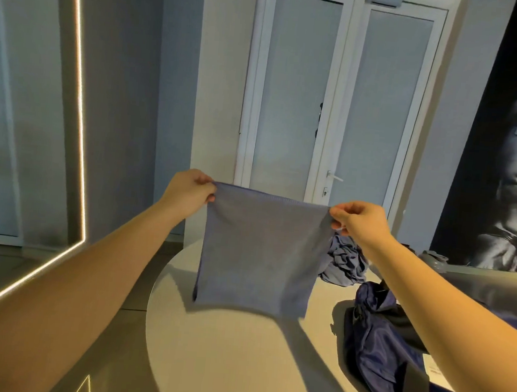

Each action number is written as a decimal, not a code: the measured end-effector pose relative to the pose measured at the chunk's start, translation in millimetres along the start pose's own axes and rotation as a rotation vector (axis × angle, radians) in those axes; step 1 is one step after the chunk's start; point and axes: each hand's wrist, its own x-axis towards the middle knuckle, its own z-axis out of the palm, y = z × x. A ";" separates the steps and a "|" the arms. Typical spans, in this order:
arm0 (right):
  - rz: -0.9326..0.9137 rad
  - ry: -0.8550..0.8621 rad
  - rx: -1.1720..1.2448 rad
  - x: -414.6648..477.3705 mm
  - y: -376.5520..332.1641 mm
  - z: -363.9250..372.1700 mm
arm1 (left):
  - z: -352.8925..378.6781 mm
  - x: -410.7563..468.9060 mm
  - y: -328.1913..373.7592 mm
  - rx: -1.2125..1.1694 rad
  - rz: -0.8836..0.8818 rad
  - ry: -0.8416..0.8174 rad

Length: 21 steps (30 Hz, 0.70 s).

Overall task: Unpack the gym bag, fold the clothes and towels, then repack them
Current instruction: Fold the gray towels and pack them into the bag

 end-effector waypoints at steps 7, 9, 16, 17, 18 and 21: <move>-0.026 -0.111 -0.083 -43.1 40.8 -12.2 | 5.3 -69.2 -58.3 0.196 0.077 -0.075; 0.000 -0.182 -0.145 -69.0 69.2 -10.8 | 9.8 -101.9 -92.2 0.219 0.055 -0.158; 0.094 -0.617 -0.427 -164.8 163.6 -9.6 | 7.8 -200.0 -195.7 0.417 0.088 -0.560; 0.087 -0.657 -0.453 -172.4 168.7 -10.3 | 6.0 -207.4 -201.3 0.458 0.129 -0.602; 0.079 -0.687 -0.467 -178.2 171.4 -11.6 | 4.7 -212.3 -206.3 0.487 0.175 -0.626; 0.049 -0.736 -0.503 -187.9 176.2 -13.1 | 0.4 -219.1 -212.1 0.540 0.289 -0.654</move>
